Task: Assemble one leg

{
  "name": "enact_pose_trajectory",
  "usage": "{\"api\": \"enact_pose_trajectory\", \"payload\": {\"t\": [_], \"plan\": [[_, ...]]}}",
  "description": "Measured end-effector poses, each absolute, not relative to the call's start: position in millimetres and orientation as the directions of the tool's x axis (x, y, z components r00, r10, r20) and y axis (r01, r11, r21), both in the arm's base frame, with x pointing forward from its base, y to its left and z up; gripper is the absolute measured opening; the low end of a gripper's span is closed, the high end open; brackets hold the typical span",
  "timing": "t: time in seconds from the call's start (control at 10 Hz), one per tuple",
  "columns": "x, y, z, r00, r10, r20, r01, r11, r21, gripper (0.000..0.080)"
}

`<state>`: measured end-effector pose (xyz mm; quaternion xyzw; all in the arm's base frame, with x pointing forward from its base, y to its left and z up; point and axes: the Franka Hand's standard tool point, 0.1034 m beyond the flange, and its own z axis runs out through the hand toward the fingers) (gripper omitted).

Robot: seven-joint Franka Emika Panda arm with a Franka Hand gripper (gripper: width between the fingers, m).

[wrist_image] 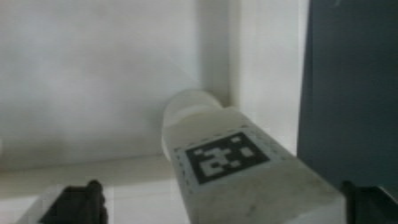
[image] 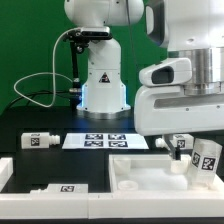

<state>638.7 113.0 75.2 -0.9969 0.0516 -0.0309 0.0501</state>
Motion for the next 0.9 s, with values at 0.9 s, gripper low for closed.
{"api": "enact_pose_trajectory", "payload": {"t": [0.9], "plan": [[640.7,107.6,73.5,0.67,-0.742,-0.034,-0.736,-0.658,-0.16,0.0285]]}}
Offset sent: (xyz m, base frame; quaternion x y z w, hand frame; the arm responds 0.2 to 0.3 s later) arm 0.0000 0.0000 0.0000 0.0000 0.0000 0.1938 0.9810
